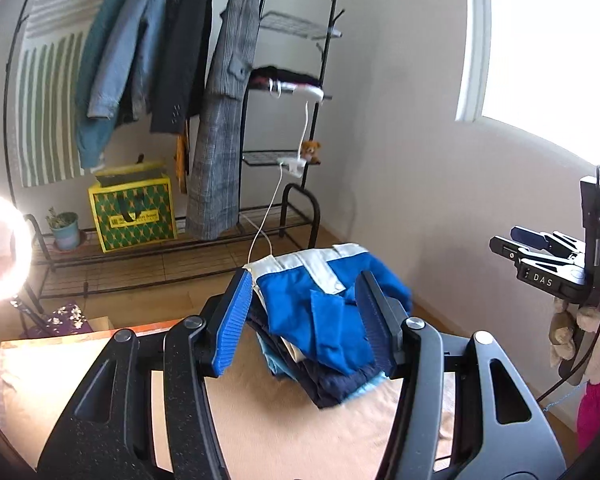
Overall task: Fold large clothes
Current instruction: 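Lower the jacket onto the clothes stack and open both tools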
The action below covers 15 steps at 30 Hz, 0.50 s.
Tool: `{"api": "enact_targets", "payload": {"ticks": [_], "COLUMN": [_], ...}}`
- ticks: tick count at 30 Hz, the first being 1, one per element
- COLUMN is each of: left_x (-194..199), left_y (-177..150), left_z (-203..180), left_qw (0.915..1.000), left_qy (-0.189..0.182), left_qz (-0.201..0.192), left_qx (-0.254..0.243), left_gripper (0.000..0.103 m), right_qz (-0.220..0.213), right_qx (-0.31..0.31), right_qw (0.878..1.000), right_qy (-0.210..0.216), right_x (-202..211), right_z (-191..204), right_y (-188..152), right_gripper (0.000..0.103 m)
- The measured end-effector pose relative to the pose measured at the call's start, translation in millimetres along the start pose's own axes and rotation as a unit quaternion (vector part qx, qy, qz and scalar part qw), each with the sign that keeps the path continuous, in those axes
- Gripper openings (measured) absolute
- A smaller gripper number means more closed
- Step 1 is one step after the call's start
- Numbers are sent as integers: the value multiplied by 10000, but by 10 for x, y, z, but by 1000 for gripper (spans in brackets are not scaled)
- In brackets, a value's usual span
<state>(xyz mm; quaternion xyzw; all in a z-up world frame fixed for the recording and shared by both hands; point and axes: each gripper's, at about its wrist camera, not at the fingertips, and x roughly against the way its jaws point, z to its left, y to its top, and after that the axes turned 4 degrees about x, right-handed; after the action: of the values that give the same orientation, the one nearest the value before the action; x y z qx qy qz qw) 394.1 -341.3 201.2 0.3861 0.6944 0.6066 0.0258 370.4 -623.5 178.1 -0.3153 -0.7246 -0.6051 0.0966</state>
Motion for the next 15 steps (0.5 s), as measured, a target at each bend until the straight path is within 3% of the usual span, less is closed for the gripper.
{"api": "enact_targets", "payload": {"ticks": [7,15], "left_x": [1045,1945], "left_y": [-96,-307], "left_z": [-41,75], "left_qw": [9993,9988], "left_qy": [-284,-424], "left_qz": [63,-48], "left_qx": [-253,-256], "left_gripper": [60,66], "right_qz": [-213,-402], "right_qx": [-132,-12], "right_qw": [9996,9990], "right_qy": [144,202], "right_x": [936,1573], "right_z": [148,482], "right_y": [-90,-289], "right_gripper": [53,58]}}
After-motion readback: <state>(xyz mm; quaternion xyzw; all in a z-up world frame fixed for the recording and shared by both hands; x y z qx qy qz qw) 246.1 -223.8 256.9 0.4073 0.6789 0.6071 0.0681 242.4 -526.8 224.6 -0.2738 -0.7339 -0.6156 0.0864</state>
